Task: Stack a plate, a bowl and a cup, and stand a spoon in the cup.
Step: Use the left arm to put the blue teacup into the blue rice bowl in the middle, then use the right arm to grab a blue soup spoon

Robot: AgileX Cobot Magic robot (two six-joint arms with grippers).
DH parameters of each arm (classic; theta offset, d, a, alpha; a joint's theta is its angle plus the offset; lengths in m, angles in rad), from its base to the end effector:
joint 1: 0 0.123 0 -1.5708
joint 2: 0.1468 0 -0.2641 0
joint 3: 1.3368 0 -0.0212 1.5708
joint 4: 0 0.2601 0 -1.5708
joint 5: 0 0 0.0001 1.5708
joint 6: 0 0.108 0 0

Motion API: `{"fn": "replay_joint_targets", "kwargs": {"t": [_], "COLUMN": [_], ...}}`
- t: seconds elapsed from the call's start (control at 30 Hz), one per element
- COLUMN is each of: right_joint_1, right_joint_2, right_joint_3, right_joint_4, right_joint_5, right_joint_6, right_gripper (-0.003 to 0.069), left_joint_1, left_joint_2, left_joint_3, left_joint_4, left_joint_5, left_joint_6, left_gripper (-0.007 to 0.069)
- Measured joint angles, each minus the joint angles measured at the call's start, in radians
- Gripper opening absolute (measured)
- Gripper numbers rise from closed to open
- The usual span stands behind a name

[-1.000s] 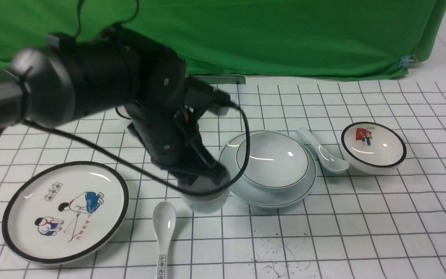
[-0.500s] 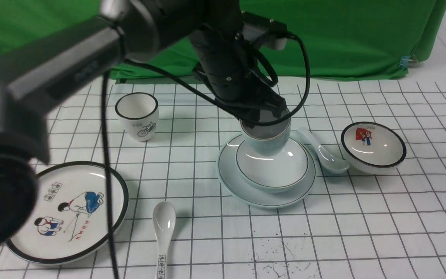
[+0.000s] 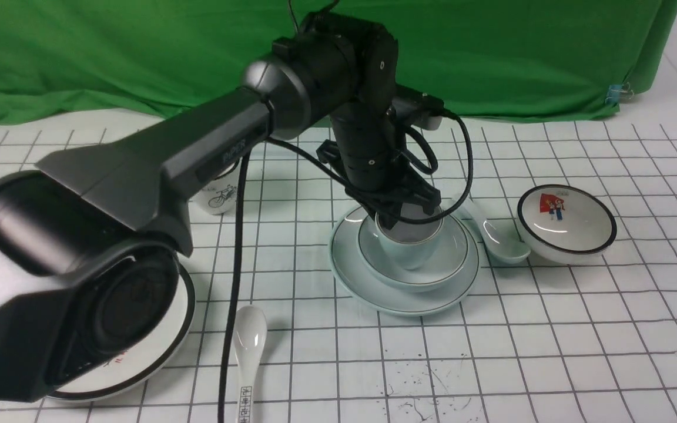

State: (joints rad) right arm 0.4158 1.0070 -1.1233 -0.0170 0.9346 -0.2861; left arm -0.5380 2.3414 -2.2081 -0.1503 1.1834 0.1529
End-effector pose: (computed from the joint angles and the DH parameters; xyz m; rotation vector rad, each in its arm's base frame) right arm 0.2053 0.0891 0.3656 -0.7958 2.1603 0.0457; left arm 0.4274 -0.2725 0.1921 0.9112 2.6689 -0.2995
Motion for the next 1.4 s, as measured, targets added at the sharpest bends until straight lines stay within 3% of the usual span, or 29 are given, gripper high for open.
{"fn": "replay_joint_targets", "kwargs": {"t": [0.1, 0.23, 0.47, 0.57, 0.7, 0.87, 0.97, 1.0, 1.03, 1.07, 1.1, 1.17, 1.3, 1.4], "right_joint_1": [0.0, 0.0, 0.0, 0.0, -0.021, -0.145, -0.242, -0.245, -0.265, -0.265, -0.267, -0.25, -0.193, -0.138], "right_joint_2": [0.0, 0.0, 0.0, 0.001, 0.021, 0.136, 0.29, 0.299, 0.375, 0.385, 0.451, 0.549, 0.688, 0.791], "right_joint_3": [0.003, 0.004, 0.004, 0.004, -0.031, -0.158, -0.255, -0.26, -0.308, -0.308, -0.35, -0.421, -0.543, -0.621], "right_joint_4": [-0.001, -0.003, -0.027, -0.118, -0.215, -0.179, 0.05, 0.064, 0.165, 0.165, 0.211, 0.23, 0.21, 0.199], "right_joint_5": [-0.003, -0.006, -0.006, -0.012, -0.013, -0.013, 0.006, 0.006, 0.026, 0.028, 0.038, 0.055, 0.082, 0.099], "right_joint_6": [0.0, 0.0, 0.009, 0.085, 0.155, 0.128, -0.044, -0.044, -0.104, -0.108, -0.129, -0.15, -0.158, -0.158], "right_gripper": [0.0022, 0.0022, 0.0022, 0.0022, 0.0011, 0.001, 0.001, 0.001, 0.001, 0.001, 0.001, 0.001, 0.0025, 0.0111], "left_joint_1": [0.0, 0.0, 0.0, 0.001, 0.013, 0.061, 0.108, 0.11, 0.131, 0.131, 0.144, 0.149, 0.149, 0.149], "left_joint_2": [0.006, 0.013, -0.015, -0.073, -0.15, -0.3, -0.387, -0.396, -0.427, -0.431, -0.455, -0.493, -0.568, -0.656], "left_joint_3": [-0.002, -0.005, -0.009, -0.057, -0.093, -0.105, -0.085, -0.08, -0.059, -0.051, -0.018, 0.056, 0.214, 0.361], "left_joint_4": [-0.007, -0.011, -0.003, 0.03, 0.042, 0.046, 0.046, 0.046, 0.049, 0.05, 0.054, 0.083, 0.108, 0.109], "left_joint_5": [-0.009, -0.017, -0.018, 0.008, 0.023, 0.027, 0.03, 0.031, 0.032, 0.032, 0.032, 0.032, 0.033, 0.026], "left_joint_6": [-0.007, -0.018, -0.02, -0.02, -0.021, -0.021, -0.013, -0.013, -0.009, -0.009, 0.007, 0.011, 0.013, 0.013], "left_gripper": [0.0015, 0.009, 0.0352, 0.0487, 0.0526, 0.0451, 0.0277, 0.0277, 0.017, 0.0158, 0.0065, -0.0004, -0.0038, -0.0041]}}
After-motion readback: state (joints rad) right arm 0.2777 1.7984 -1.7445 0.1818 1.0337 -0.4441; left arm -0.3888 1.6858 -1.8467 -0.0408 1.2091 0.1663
